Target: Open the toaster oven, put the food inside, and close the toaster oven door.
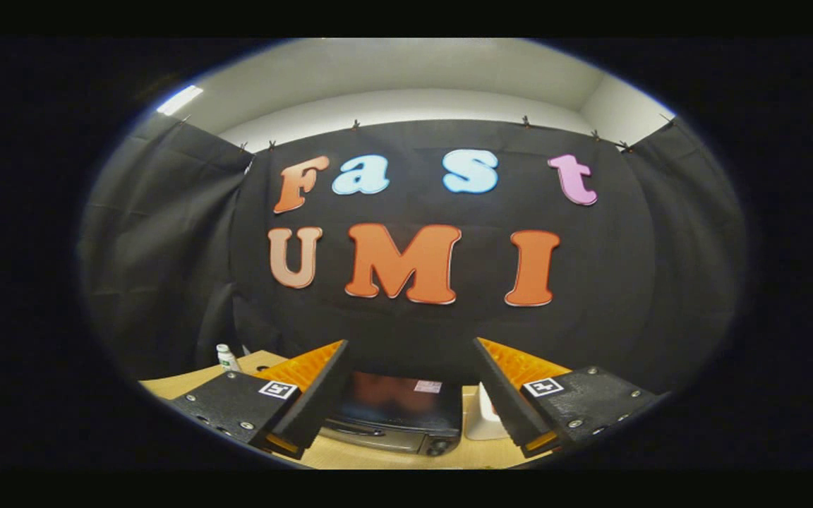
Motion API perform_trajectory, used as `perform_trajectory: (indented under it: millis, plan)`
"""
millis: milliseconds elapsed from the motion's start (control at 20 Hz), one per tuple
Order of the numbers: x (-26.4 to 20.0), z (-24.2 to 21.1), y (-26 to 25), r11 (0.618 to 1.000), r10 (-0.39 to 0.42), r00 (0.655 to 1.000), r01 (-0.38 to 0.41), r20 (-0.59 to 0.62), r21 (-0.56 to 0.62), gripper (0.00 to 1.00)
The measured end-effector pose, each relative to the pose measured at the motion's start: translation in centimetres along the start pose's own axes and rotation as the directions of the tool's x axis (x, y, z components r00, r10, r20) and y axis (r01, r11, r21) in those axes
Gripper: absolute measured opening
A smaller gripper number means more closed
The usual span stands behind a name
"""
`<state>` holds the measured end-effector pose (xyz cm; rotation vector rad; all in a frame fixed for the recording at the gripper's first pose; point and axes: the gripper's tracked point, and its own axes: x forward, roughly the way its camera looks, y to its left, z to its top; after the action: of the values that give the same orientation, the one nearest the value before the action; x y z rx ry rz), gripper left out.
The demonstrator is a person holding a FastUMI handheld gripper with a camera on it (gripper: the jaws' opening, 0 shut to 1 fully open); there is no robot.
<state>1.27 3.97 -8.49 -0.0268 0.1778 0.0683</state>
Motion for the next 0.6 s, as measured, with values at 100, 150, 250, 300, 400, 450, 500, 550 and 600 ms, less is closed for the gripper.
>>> perform_trajectory:
  millis: [100, 150, 250, 300, 400, 450, 500, 550, 600]
  plan:
    - [0.6, -3.2, 0.6, 1.000, -0.001, 0.997, 0.000, -0.083, -0.010, 1.00]
    - [0.9, -4.7, 0.8, 1.000, -0.011, 0.993, 0.010, -0.117, -0.015, 1.00]
    - [1.8, -8.0, 2.5, 1.000, 0.013, 0.982, -0.014, -0.190, -0.003, 1.00]
    - [2.3, -9.7, 3.5, 1.000, 0.027, 0.973, -0.026, -0.229, 0.005, 1.00]
    - [3.1, -12.7, 4.8, 0.999, 0.042, 0.954, -0.037, -0.297, 0.024, 1.00]
    - [3.5, -14.3, 5.3, 0.999, 0.040, 0.943, -0.031, -0.330, 0.030, 1.00]
    - [4.1, -15.5, 5.5, 0.999, 0.027, 0.933, -0.016, -0.358, 0.034, 1.00]
    - [4.8, -16.6, 5.7, 0.999, 0.013, 0.927, 0.000, -0.375, 0.036, 1.00]
    - [5.3, -17.6, 6.0, 0.999, 0.006, 0.920, 0.008, -0.391, 0.034, 1.00]
